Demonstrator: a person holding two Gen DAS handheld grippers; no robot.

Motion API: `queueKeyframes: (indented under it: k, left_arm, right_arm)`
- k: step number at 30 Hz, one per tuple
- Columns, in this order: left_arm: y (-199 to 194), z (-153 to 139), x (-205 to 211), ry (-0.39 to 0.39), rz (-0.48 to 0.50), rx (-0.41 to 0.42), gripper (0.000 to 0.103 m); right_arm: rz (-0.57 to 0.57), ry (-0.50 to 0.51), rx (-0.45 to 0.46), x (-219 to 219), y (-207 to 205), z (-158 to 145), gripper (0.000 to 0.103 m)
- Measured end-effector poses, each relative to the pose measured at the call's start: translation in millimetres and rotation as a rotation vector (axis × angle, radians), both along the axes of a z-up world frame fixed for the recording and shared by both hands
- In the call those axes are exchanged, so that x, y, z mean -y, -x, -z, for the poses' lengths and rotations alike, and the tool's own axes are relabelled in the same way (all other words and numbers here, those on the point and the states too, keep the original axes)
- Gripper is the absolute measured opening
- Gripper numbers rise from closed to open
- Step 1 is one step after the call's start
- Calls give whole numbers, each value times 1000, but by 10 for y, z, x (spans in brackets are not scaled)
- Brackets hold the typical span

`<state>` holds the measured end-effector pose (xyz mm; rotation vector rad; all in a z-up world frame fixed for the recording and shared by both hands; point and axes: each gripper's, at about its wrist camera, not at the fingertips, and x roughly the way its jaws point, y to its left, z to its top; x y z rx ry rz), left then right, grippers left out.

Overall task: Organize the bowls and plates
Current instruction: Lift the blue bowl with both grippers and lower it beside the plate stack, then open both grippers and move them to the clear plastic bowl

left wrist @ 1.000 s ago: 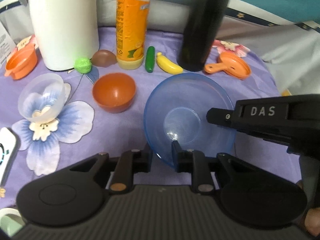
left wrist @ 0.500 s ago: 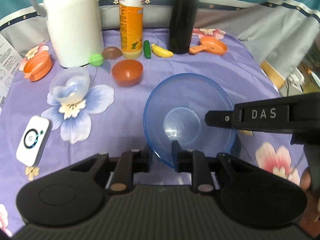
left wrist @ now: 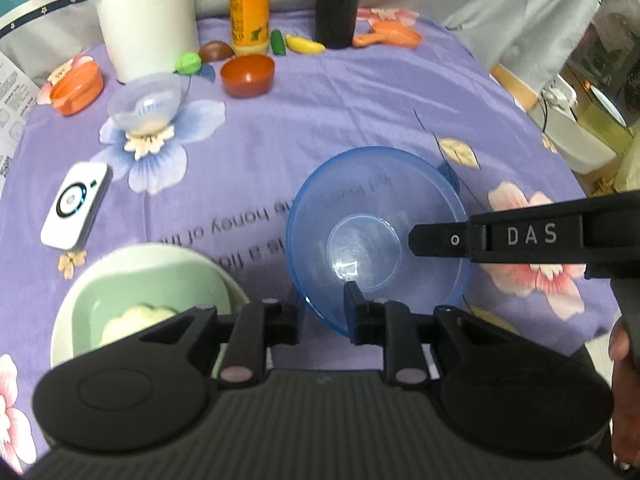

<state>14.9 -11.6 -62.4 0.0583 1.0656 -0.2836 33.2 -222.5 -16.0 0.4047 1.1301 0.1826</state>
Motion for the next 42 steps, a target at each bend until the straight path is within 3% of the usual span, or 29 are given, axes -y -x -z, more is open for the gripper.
queueKeyframes:
  k: [12, 26, 29, 30, 31, 32, 34, 36, 39, 42]
  left_arm:
    - [126, 109, -16, 7, 23, -44, 20]
    - [76, 228, 2, 12, 34, -73, 20]
    - [68, 241, 6, 12, 33, -74, 26]
    - [66, 237, 5, 11, 30, -70, 36]
    - [66, 228, 0, 10, 27, -61, 43]
    - [72, 210, -7, 8, 21, -45, 59]
    - [92, 162, -20, 14, 21, -13, 72]
    - [115, 98, -19, -7, 16, 31, 90]
    - [166, -22, -50, -1, 19, 96, 101]
    - [218, -134, -100, 31, 23, 148, 103]
  right_arm:
    - [-11, 11, -48, 2, 266, 52, 12]
    - [-8, 21, -85, 14, 248, 139, 13]
    - [-8, 20, -89, 14, 245, 156, 14]
    - [-7, 20, -91, 9, 244, 164, 15]
    - [-9, 22, -91, 9, 241, 168, 18]
    - [-10, 22, -87, 10, 241, 166, 23]
    - [-6, 11, -71, 28, 245, 148, 53]
    - [-2, 14, -43, 41, 253, 102, 75]
    - [4, 31, 5, 57, 265, 9, 90]
    - [16, 37, 41, 102, 276, -72, 103]
